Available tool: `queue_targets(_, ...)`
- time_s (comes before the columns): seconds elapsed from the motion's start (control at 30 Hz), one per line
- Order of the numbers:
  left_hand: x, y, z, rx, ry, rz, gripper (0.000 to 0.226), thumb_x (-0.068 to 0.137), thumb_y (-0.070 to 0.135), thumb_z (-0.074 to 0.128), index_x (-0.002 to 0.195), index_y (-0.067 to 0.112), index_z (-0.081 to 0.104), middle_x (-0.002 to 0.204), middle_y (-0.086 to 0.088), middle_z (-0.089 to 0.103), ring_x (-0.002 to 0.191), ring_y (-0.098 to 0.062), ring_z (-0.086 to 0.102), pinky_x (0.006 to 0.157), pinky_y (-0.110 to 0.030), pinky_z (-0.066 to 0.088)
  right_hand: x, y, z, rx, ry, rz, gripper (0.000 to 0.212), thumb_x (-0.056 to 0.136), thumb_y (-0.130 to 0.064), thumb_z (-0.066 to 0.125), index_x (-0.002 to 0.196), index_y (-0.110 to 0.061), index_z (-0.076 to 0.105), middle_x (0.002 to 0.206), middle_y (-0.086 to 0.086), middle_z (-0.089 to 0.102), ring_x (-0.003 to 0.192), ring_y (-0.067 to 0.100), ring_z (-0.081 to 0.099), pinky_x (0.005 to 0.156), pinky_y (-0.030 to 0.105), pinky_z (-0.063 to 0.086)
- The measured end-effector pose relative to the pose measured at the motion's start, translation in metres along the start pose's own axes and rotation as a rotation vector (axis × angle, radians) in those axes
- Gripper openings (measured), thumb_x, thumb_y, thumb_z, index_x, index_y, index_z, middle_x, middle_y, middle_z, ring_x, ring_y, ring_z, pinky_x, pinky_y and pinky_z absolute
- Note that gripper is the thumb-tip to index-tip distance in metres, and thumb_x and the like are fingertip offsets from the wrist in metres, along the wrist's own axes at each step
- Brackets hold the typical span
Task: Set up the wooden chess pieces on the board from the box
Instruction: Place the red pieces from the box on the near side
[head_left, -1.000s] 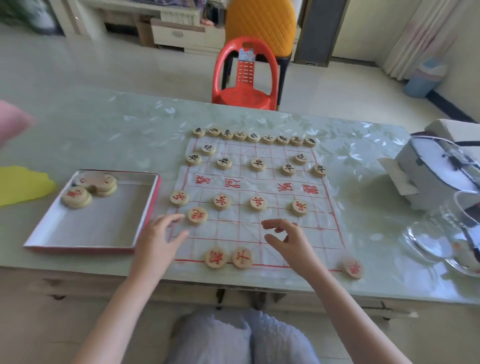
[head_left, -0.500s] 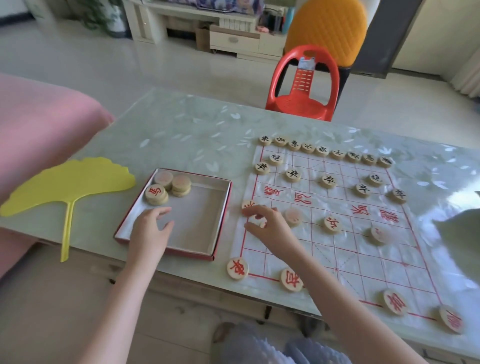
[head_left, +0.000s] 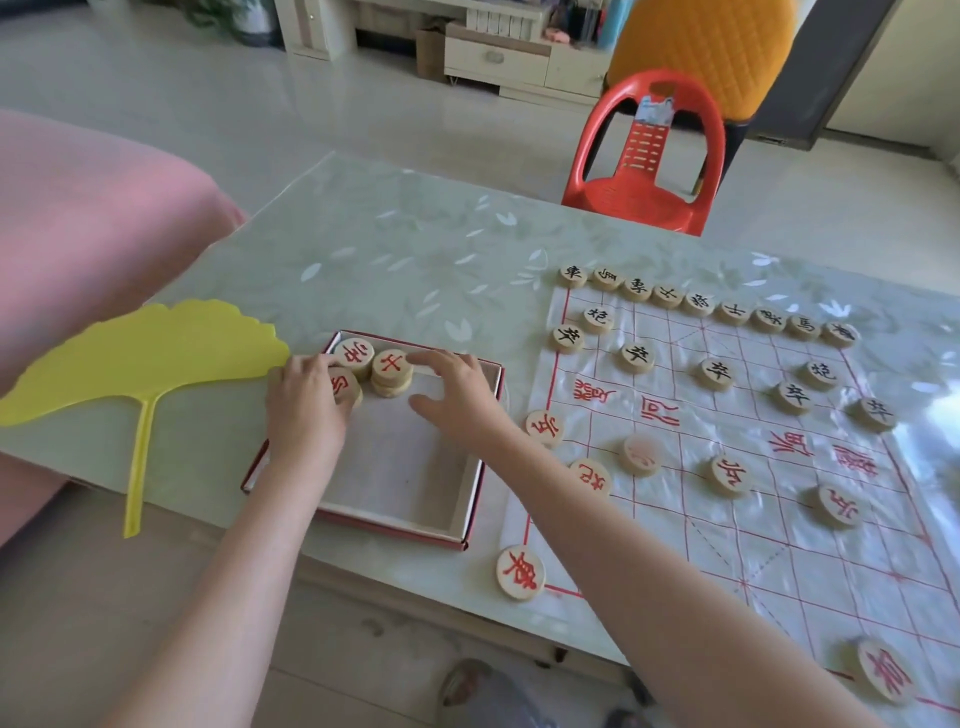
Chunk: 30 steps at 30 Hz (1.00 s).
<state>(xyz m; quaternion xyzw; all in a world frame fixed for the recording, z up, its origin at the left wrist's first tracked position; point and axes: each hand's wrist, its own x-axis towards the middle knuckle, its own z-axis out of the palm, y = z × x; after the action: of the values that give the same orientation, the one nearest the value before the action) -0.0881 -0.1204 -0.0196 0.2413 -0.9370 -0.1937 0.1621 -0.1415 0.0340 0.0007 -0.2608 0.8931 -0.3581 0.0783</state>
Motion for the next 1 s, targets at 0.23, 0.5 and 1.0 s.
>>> queue_targets(0.23,-0.003,-0.011,0.005,0.016,0.036,0.037,0.042,0.069,0.012,0.076,0.108,0.004,0.061,0.110,-0.021,0.049,0.102,-0.039,0.043,0.091,-0.042,0.037,0.037,0.000,0.037,-0.261,-0.021,-0.061,0.048,0.087,-0.023,0.056,0.133,-0.016,0.043,0.130,0.011,0.039,0.114,0.033,0.035,0.099,0.037,0.031)
queue_targets(0.5,-0.028,-0.012,-0.003,-0.160,0.071,0.046,0.049,0.059,0.011,0.083,0.100,0.012,0.057,0.098,-0.013,0.061,0.094,-0.036,0.052,0.079,-0.041,0.039,0.020,0.009,0.027,-0.101,0.020,0.033,0.058,0.076,-0.022,0.070,0.128,-0.011,0.046,0.124,0.010,0.046,0.117,0.029,0.036,0.099,0.035,0.032)
queue_targets(1.0,-0.160,0.083,-0.041,-0.524,-0.389,0.203,0.060,0.056,0.036,0.083,0.109,0.036,0.055,0.099,0.020,0.057,0.095,0.002,0.052,0.077,-0.007,0.040,-0.153,0.063,-0.116,0.076,0.143,0.229,0.052,0.068,-0.031,0.079,0.113,-0.028,0.053,0.105,-0.012,0.055,0.097,0.008,0.044,0.073,0.011,0.031)
